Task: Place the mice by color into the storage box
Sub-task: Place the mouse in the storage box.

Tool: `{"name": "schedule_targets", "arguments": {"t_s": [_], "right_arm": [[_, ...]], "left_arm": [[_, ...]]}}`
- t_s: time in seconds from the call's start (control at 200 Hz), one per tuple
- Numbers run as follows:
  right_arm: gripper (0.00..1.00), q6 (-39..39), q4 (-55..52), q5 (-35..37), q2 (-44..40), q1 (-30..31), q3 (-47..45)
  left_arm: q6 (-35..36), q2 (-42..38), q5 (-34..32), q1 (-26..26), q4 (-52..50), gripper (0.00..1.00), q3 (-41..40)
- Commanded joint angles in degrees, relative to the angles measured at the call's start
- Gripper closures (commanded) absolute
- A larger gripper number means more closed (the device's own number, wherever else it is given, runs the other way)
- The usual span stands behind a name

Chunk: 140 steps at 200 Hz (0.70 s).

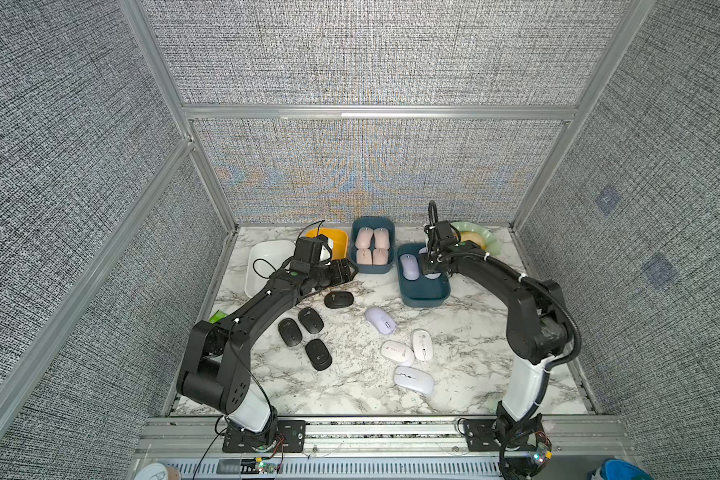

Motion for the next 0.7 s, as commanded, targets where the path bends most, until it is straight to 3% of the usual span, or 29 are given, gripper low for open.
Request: {"name": "schedule_targets", "arguments": {"t_s": [0.0, 0.305, 0.695], "right_arm": [[0.45, -0.3, -0.6, 1.2, 2.9, -0.5, 3.5], [0.44, -2.1, -4.6, 4.3, 10.5, -1.4, 11.2], [0.44, -2.8, -6.2, 4.1, 16.0, -1.3, 13.7]], "left_arm": [[0.8, -0.5, -0.1, -0.1, -0.1, 0.21, 0.2], [0.9, -0.7, -0.3, 0.0, -0.3, 0.21, 0.3], [0.8, -0.9, -0.3, 0.0, -0.3, 0.21, 0.4]]}}
